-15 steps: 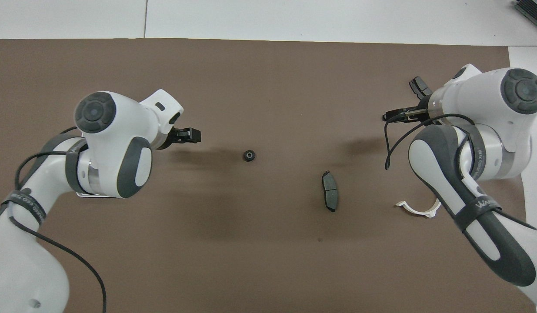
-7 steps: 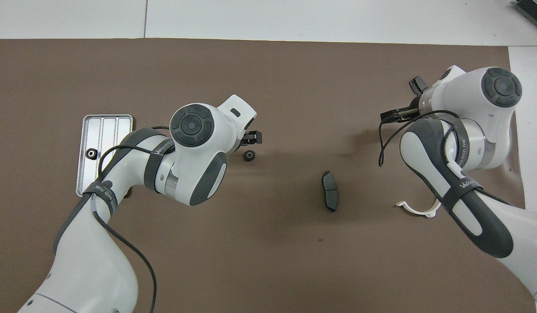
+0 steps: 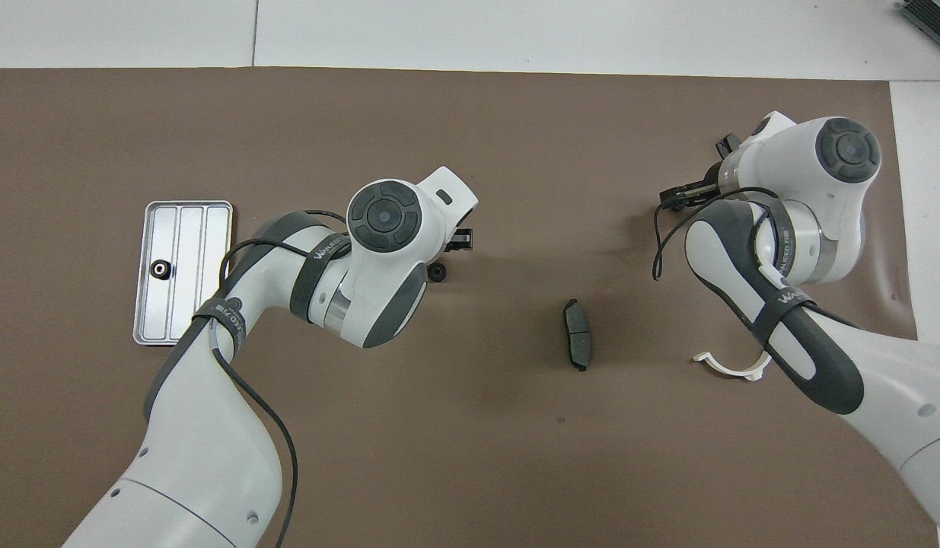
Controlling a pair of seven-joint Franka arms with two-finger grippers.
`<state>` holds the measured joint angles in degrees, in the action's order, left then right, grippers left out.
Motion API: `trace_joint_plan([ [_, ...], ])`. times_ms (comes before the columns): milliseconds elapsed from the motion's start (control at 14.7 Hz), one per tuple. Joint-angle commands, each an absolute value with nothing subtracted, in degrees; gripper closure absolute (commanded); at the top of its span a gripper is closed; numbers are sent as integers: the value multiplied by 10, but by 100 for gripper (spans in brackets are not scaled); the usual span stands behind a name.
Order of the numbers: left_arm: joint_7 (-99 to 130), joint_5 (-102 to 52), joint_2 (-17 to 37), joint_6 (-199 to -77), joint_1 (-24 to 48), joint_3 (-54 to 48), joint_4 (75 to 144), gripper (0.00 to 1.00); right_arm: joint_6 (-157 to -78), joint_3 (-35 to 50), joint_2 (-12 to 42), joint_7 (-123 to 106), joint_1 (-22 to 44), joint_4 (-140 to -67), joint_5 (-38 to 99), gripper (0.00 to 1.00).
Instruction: Pick bearing gear from pile to tray
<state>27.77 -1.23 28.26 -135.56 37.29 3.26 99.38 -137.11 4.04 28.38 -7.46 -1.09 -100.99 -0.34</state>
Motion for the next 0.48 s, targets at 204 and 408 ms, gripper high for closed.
trace_joint_plan([
  [204, 283, -2, 265, -1375, 403, 41, 1041, 30, -1381, 47, 283, -84, -16, -1022, -10, 49],
  [408, 280, -2, 263, -1373, 404, 41, 1045, 39, -1395, 47, 287, -83, -15, -1025, -10, 60],
])
